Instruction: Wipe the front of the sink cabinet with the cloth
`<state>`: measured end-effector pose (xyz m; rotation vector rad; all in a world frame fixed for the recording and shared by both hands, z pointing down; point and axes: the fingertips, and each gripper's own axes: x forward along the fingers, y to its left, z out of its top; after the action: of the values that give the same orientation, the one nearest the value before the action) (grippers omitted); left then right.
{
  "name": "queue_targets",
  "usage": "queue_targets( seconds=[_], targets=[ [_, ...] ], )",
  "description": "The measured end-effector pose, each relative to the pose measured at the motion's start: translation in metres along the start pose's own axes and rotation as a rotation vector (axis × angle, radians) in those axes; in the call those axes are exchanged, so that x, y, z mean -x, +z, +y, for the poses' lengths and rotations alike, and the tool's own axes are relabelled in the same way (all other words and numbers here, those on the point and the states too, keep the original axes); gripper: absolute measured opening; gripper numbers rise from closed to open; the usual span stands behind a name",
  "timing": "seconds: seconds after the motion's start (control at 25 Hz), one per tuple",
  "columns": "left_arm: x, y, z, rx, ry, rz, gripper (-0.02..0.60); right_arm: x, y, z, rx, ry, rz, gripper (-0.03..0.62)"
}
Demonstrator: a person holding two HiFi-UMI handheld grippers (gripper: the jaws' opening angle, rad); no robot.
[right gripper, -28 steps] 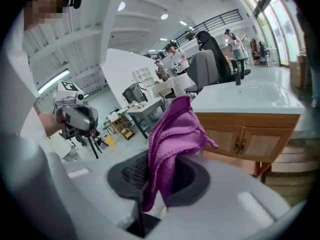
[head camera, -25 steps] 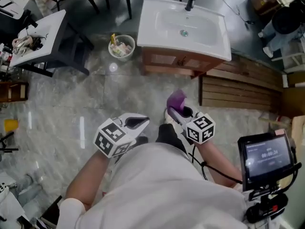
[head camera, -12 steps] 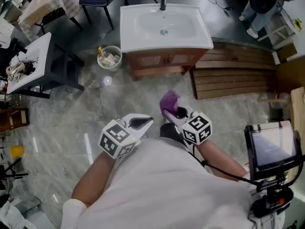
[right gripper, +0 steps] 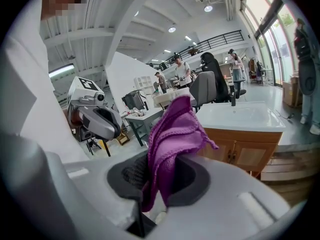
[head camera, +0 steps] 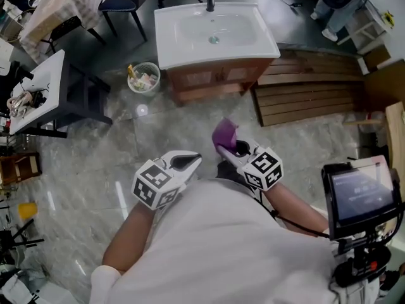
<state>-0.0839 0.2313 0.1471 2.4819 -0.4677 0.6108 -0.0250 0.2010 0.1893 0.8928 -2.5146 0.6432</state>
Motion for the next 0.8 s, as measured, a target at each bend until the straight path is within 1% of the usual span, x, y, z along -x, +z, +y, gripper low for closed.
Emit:
queue_targets(
  seconds=[0.24, 0.48, 0.68, 0.8],
  targets=[
    [0.013, -0.012, 0.000, 0.002, 0.005, -0.006, 0.006, -0.007, -0.002, 0.018, 0.016, 0.010, 0.004, 0.081],
    [0.021, -0.016, 0.004, 0.023, 0.029, -0.033, 0.006, -0.013, 0.003, 0.027, 0.044, 0.037, 0.003, 0.082],
    [0.029, -0.015, 0.003, 0.031, 0.051, -0.045, 0.006, -0.018, 0.006, 0.037, 0.060, 0.066, 0.010, 0.081],
    [0.037, -0.016, 0.004, 0.049, 0.065, -0.054, 0.006, -0.021, 0.009, 0.046, 0.072, 0.092, 0.019, 0.081]
  ],
)
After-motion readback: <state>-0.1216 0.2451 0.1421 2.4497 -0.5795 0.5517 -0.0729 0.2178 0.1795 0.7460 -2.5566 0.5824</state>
